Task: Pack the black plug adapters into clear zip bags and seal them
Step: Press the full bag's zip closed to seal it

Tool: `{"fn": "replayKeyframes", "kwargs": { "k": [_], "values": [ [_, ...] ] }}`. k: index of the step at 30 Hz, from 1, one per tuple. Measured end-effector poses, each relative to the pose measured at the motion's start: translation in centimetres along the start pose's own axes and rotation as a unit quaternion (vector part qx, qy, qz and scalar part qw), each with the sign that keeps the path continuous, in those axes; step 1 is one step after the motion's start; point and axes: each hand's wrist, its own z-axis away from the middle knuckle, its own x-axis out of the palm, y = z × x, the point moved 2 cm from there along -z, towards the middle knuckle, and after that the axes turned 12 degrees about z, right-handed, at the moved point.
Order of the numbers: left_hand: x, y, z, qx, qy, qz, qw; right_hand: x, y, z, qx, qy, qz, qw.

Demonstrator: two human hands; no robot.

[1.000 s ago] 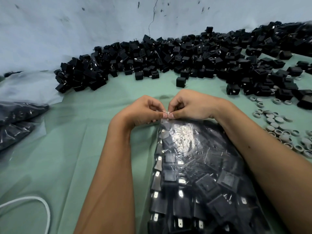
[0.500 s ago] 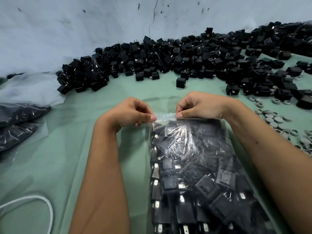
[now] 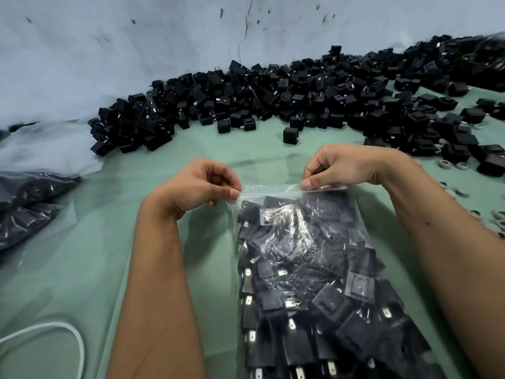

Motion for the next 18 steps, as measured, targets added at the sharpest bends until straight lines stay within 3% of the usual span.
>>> {"fn": "replayKeyframes", "kwargs": {
  "k": [4, 12, 18],
  "values": [
    [-0.5, -0.1, 0.4, -0.028, 0.005, -0.012, 1.000, -0.6, 0.6, 0.8, 0.004, -0.028, 0.000, 1.000],
    [-0.5, 0.0, 0.5, -0.032, 0.008, -0.027, 0.999, -0.8, 1.0, 1.3, 0.029, -0.006, 0.004, 1.000],
    [-0.8, -0.3, 0.4, -0.052, 0.052, -0.048, 0.996, -1.6, 2.0, 2.0, 0.063, 0.000, 0.000, 0.998]
  ]
}}
